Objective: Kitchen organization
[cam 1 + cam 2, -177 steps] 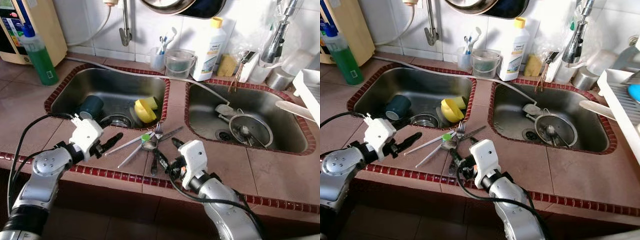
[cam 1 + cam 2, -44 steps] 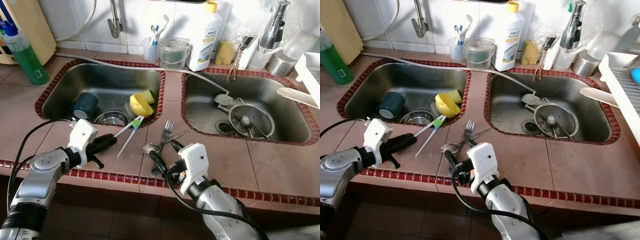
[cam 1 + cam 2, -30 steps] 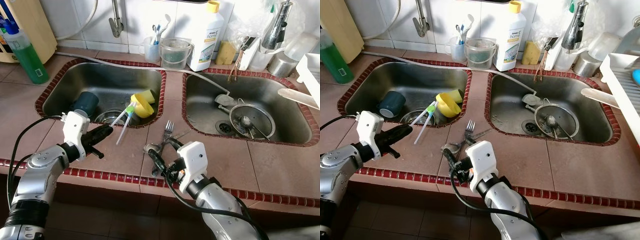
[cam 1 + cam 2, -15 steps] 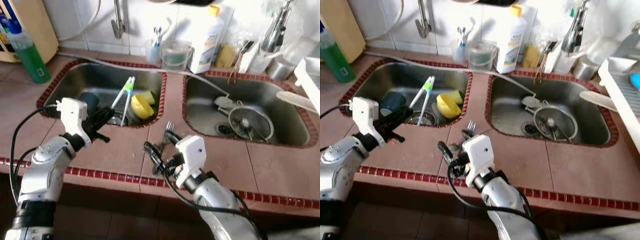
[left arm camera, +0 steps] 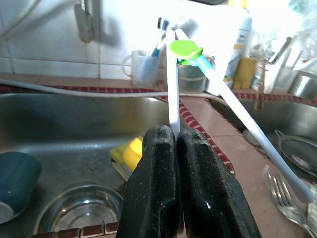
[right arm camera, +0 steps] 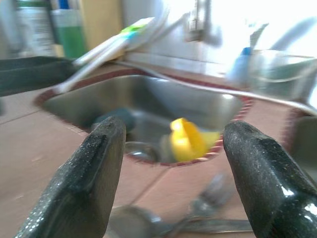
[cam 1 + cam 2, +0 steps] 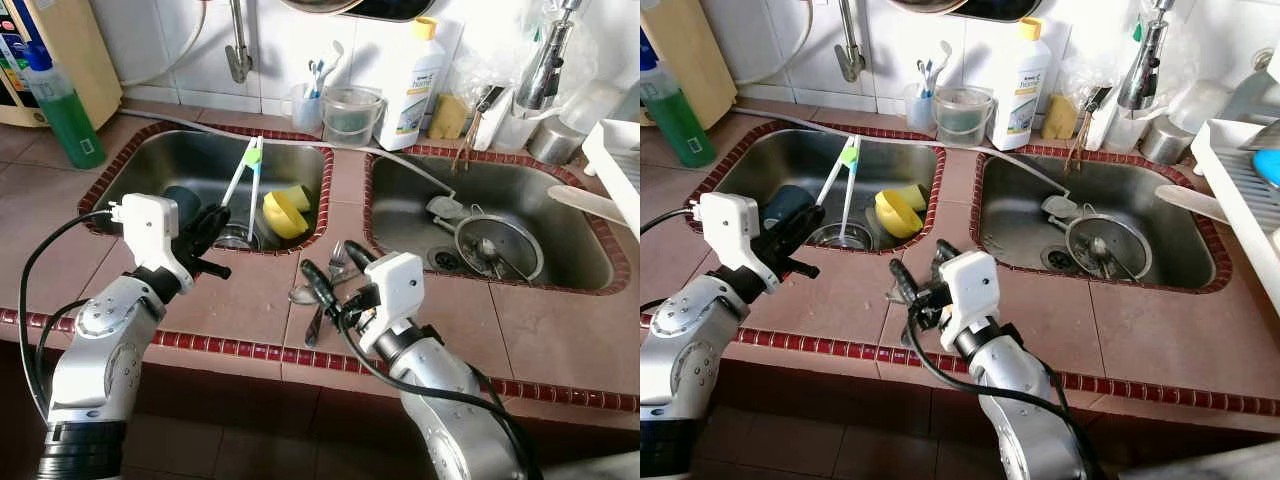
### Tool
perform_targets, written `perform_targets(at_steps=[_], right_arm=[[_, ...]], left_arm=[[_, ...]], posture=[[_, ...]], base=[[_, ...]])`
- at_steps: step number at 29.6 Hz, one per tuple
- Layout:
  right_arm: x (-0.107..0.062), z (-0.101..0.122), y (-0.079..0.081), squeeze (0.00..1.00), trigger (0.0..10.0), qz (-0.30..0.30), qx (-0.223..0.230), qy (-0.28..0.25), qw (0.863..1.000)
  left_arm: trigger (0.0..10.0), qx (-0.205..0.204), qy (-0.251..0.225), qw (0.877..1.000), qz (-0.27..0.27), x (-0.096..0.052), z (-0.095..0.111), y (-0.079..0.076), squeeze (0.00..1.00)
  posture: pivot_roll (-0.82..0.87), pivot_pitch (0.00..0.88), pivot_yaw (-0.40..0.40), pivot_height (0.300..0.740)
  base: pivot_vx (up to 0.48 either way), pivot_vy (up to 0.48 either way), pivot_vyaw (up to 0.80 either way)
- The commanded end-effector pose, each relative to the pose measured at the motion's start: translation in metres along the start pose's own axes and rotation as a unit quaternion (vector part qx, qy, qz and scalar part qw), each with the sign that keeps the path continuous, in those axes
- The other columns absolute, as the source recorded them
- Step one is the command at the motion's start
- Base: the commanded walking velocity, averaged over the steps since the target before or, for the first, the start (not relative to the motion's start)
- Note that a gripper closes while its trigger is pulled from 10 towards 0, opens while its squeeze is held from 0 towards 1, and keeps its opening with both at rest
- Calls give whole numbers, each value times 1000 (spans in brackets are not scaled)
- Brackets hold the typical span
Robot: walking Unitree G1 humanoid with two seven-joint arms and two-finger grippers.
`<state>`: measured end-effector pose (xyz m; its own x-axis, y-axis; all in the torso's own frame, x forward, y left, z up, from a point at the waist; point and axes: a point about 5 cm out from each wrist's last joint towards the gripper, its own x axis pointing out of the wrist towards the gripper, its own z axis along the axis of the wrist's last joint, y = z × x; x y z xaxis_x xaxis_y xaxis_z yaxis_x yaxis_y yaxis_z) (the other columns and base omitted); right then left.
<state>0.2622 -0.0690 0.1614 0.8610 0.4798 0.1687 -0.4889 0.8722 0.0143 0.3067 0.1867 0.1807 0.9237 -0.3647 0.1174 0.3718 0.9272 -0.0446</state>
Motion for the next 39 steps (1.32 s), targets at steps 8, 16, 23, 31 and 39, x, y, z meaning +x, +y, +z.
perform_targets(at_steps=[8,16,23,31,39], right_arm=[[4,5,-19,0,10000,-47,-7,-20,999],[6,6,-39,0,10000,-116,-13,-31,993],[8,7,-44,0,10000,-129,-21,-32,991],[6,2,-36,0,10000,-108,-17,-23,994],[6,0,-27,0,10000,-84,-12,-18,996]], left_arm=[[10000,25,-8,1000,15,1,9,-8,0],[10000,51,-4,998,35,2,9,-14,0],[10000,44,9,998,48,6,7,-17,0],[10000,45,10,998,46,6,6,-18,0],[10000,43,13,998,47,6,6,-19,0]], posture=[[-75,63,2,740],[-72,61,3,740],[-73,60,3,740],[-75,66,-1,740],[-75,68,-2,740]], base=[[0,0,0],[0,0,0],[0,0,0],[0,0,0],[239,0,0]])
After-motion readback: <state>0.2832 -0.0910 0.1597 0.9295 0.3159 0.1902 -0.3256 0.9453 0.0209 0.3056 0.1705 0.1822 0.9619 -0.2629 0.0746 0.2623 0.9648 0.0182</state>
